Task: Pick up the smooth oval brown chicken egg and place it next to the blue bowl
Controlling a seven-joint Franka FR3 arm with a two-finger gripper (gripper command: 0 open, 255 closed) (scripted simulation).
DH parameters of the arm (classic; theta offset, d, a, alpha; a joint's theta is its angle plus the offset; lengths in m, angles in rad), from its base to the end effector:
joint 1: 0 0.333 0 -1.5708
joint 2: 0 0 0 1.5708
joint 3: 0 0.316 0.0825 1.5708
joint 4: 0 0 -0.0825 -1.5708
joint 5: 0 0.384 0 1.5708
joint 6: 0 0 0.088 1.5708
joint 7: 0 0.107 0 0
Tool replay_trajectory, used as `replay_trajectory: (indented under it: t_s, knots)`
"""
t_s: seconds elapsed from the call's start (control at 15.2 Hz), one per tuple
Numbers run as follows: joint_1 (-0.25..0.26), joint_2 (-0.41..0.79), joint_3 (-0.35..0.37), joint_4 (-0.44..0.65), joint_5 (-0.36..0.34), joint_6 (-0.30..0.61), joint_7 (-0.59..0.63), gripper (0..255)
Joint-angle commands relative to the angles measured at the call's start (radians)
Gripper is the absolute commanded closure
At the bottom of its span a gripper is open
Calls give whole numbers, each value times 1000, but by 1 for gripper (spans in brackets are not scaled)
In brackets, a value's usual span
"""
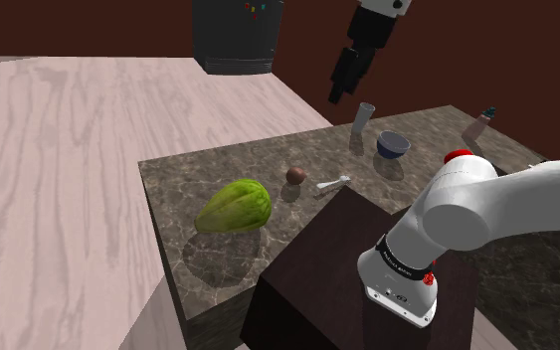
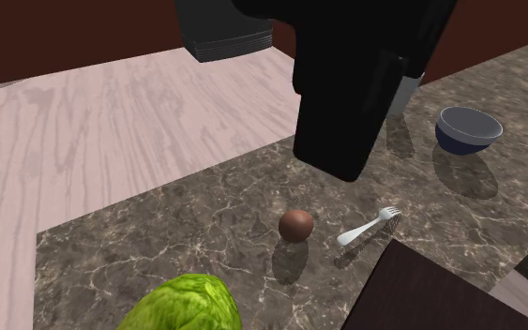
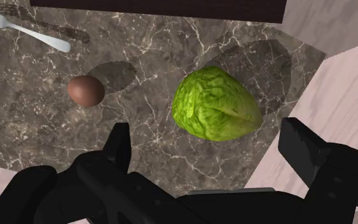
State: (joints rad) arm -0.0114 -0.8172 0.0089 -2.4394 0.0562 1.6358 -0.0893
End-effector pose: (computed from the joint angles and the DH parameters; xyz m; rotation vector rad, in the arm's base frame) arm 0.3032 0.0056 0.5664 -3.0901 -0.1249 -0.0246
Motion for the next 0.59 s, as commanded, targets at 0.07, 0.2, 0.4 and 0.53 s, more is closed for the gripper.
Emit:
replay_trajectory:
  t_s: [0.07, 0.2, 0.4, 0.53]
  knots:
    - [3, 2, -27, -23, -10, 18, -48, 0]
    - [8, 13, -82, -63, -31, 56, -143, 0]
    - [16, 50, -167, -108, -64, 117, -286, 0]
    - [22, 88, -223, -129, -85, 159, -381, 0]
